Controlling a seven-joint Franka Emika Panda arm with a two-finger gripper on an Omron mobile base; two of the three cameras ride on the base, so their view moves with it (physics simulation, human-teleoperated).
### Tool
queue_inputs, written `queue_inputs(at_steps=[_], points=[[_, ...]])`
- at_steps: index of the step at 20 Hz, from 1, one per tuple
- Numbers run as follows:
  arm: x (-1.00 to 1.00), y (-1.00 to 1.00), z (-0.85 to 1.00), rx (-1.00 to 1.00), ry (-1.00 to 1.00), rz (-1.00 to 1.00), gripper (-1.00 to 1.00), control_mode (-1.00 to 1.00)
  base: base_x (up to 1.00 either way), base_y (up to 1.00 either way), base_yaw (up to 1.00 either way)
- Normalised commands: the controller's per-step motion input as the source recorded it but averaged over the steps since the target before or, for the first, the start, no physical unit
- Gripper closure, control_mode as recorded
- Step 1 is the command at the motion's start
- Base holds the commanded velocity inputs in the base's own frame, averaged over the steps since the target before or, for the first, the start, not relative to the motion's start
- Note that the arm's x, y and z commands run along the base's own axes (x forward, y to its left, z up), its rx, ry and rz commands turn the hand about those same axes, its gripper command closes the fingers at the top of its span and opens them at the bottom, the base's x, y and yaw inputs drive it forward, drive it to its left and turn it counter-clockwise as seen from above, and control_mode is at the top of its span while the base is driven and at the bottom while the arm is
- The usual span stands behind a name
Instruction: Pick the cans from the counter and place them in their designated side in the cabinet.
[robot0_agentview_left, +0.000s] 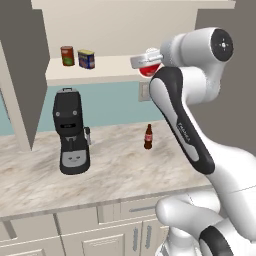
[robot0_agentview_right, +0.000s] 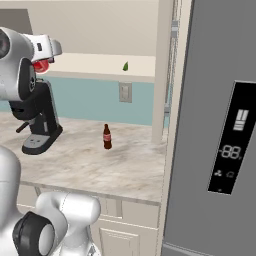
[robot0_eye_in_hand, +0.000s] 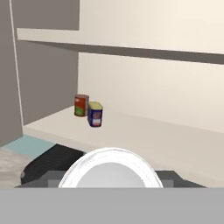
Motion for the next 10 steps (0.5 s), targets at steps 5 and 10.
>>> queue_inputs(at_steps=[5, 10], points=[[0.13, 0.09, -0.05, 0.00, 0.00, 0.03, 1.00, -1.00, 0.00, 0.00, 0.00], [0.17, 0.09, -0.08, 0.00, 0.00, 0.02, 1.00, -1.00, 0.00, 0.00, 0.00]])
